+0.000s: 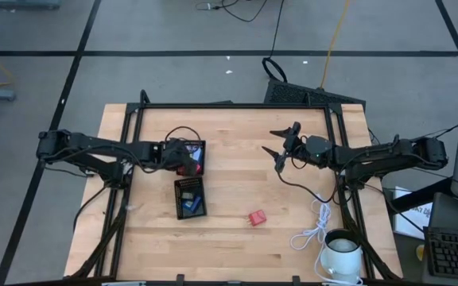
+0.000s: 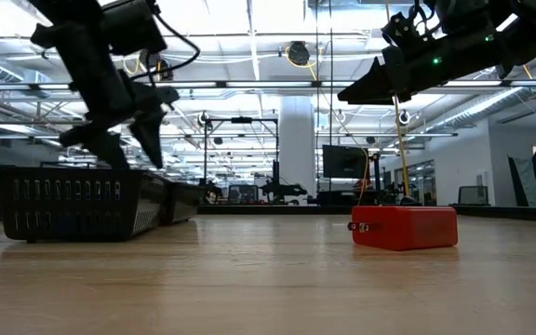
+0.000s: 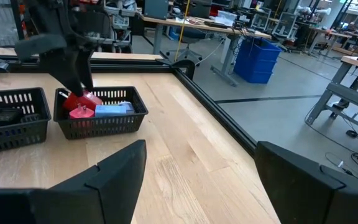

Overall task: Pick & Place Office items
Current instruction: Put the red charger adapter into the top black bin

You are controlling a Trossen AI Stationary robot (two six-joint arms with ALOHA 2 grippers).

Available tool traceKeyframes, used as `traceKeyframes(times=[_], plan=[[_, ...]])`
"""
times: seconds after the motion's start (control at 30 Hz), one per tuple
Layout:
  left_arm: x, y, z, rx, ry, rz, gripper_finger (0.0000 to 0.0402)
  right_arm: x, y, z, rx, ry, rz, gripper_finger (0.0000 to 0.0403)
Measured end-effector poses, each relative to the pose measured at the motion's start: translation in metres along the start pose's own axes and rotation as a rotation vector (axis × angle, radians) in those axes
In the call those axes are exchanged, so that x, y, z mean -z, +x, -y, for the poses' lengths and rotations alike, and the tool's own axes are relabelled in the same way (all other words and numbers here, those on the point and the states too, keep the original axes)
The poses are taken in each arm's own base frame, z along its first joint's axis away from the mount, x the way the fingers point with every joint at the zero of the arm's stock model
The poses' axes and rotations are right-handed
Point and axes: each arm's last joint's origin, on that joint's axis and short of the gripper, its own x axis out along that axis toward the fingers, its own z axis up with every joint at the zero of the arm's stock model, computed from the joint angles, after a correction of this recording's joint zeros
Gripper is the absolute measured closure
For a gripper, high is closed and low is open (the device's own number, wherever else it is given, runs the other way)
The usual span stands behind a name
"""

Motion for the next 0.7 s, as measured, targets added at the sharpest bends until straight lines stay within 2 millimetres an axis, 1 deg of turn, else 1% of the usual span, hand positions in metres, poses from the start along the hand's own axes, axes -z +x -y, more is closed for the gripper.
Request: traceKeyframes(times=[0.13, 0.3, 0.4, 0.5, 0.6, 0.7], plan=[[-0.011, -0.009, 0.011, 0.031, 0.048, 0.049, 0.0134, 0.0, 0.0, 0.0, 0.0, 0.0, 0.0, 0.0117], [-0.024, -0.023, 0.025, 0.066, 0.122, 0.124, 0.0141, 0.0, 0.0, 0.0, 0.0, 0.017, 0.0, 0.0117], [-0.03, -0.033, 0.035, 0.067, 0.196, 0.207, 0.0146, 0.0, 0.0, 0.0, -0.017, 0.026, 0.002, 0.0117], [-0.032, -0.04, 0.047, 0.106, 0.284, 0.328, 0.0146, 0.0, 0.0, -0.005, -0.17, 0.027, 0.018, 0.0117], [-0.035, -0.046, 0.06, 0.193, 0.353, 0.434, 0.0146, -0.002, 0.001, -0.013, -0.343, 0.04, 0.066, 0.0117], [-0.039, -0.052, 0.07, 0.269, 0.404, 0.504, 0.0146, -0.004, 0.004, -0.022, -0.43, 0.061, 0.113, 0.0117]])
